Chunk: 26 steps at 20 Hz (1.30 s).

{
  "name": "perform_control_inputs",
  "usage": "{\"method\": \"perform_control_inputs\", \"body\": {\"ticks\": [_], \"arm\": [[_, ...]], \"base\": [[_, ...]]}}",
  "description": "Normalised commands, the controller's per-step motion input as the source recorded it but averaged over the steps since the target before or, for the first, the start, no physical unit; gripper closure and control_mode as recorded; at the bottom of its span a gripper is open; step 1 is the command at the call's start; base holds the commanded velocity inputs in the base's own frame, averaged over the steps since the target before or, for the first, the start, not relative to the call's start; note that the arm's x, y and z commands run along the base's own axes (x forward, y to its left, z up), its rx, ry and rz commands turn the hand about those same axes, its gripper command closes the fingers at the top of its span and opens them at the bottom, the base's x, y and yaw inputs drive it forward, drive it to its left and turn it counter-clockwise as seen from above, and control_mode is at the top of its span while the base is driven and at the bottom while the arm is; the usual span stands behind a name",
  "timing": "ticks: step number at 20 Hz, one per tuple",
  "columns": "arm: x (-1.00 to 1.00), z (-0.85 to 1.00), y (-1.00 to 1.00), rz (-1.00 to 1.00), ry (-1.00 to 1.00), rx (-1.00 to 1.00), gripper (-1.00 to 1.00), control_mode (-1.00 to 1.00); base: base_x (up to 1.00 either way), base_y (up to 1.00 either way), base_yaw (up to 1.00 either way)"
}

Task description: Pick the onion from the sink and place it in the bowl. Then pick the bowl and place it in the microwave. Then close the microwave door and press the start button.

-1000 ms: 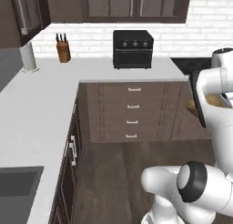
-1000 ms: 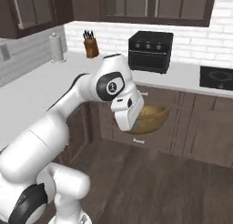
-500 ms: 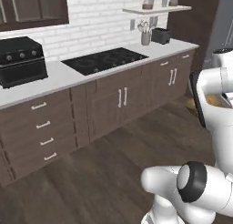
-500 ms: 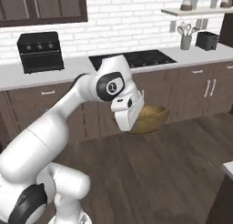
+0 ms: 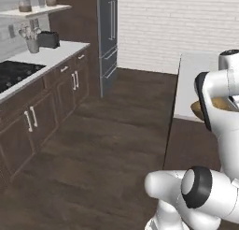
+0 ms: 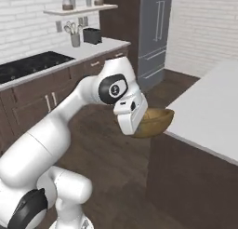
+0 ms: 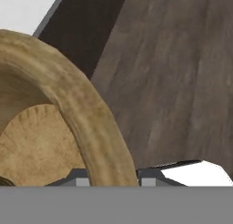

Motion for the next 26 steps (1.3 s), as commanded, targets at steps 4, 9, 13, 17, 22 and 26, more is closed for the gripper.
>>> {"method": "perform_control_inputs", "body": {"ticks": [4, 9, 13, 17, 22, 26], "arm": [[0.0, 0.0, 0.0, 0.0, 0.0, 0.0, 1.0, 1.0], [0.0, 0.0, 0.0, 0.0, 0.0, 0.0, 1.0, 1.0], [0.0, 0.0, 0.0, 0.0, 0.0, 0.0, 1.0, 1.0], [0.0, 0.0, 0.0, 0.0, 0.0, 0.0, 1.0, 1.0], [0.0, 0.0, 0.0, 0.0, 0.0, 0.0, 1.0, 1.0], [0.0, 0.0, 0.0, 0.0, 0.0, 0.0, 1.0, 1.0]], "base": [[0.02, -0.09, -0.91], [0.14, -0.24, -0.88], [0.26, -0.5, -0.82], [0.33, -0.44, -0.79], [0.49, -0.41, -0.74], [0.57, -0.06, -0.74]]}}
